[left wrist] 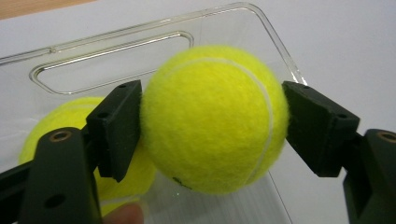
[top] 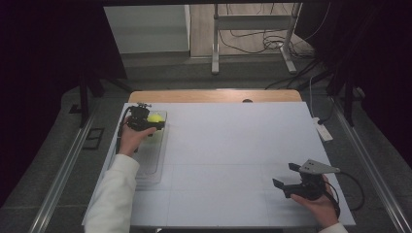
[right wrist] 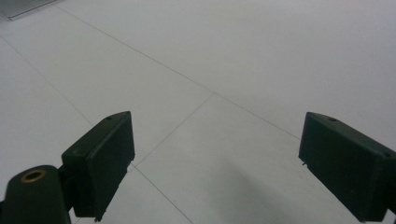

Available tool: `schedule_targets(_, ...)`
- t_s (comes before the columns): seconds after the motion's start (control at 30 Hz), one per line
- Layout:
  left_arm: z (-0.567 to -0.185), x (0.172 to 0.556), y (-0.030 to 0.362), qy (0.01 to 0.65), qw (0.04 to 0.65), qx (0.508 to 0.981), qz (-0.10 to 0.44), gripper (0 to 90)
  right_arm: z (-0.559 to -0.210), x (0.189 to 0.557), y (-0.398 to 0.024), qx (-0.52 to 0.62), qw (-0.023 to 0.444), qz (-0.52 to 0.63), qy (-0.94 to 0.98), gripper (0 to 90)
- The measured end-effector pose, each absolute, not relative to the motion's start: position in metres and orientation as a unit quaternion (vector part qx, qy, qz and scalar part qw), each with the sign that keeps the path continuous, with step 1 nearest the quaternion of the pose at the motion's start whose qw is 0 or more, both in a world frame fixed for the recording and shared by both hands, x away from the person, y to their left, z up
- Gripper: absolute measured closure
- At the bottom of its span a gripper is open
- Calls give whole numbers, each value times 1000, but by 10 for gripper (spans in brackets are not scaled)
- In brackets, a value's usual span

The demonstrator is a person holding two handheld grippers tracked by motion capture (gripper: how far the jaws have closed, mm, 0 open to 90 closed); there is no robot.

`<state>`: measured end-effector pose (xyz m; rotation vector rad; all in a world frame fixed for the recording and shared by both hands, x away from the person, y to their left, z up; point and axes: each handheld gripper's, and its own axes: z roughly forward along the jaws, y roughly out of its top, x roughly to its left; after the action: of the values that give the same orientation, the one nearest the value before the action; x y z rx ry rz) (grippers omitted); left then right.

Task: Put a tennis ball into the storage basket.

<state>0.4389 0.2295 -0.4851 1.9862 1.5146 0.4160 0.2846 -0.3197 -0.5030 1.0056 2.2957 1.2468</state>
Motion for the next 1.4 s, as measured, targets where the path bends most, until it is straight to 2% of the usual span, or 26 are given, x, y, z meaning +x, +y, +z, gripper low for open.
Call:
schedule_targets(0.43, -481, 437, 231, 568, 317, 742, 161, 188, -503, 285, -320, 354, 171, 438, 808, 108)
schedule_targets(1.4, -465, 414, 236, 534, 386, 735, 162, 148, -503, 285, -319, 355, 171, 436, 809, 108)
